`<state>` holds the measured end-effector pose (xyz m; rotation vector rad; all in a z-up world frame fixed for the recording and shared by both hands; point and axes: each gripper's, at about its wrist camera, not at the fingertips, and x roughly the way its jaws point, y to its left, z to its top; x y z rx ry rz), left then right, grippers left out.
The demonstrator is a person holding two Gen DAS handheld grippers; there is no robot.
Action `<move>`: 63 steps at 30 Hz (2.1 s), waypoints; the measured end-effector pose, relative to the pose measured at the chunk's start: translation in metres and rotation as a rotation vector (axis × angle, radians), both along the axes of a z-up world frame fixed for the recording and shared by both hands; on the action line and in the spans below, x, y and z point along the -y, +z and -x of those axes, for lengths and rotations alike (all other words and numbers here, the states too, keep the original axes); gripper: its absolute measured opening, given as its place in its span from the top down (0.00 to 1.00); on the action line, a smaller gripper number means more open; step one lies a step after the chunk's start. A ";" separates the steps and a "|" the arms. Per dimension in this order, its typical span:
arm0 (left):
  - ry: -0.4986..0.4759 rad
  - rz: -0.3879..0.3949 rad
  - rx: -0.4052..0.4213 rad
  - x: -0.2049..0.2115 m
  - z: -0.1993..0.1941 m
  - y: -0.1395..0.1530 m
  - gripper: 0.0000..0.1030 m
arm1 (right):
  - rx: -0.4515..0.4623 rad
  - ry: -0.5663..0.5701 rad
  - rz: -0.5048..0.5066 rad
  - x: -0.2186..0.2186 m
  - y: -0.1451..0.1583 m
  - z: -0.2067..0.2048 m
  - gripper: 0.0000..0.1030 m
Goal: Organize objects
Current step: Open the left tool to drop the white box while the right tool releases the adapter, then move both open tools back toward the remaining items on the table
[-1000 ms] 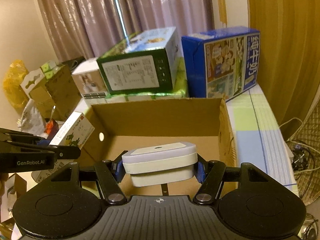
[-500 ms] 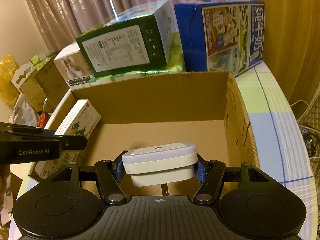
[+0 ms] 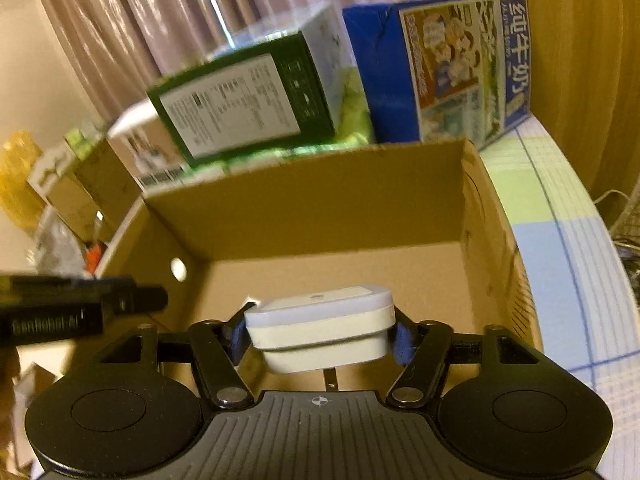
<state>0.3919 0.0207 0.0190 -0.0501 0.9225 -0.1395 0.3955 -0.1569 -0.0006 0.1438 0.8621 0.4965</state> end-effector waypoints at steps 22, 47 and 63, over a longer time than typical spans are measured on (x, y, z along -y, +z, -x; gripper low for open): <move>0.111 0.036 0.147 -0.028 0.185 0.060 0.20 | 0.145 -0.078 -0.105 0.075 0.079 0.177 0.06; 0.161 0.016 0.118 -0.008 0.333 0.017 0.01 | 0.116 -0.086 0.039 0.111 0.025 0.338 0.05; 0.128 0.012 0.081 0.009 0.323 -0.003 0.01 | 0.124 -0.059 0.070 0.106 0.011 0.333 0.05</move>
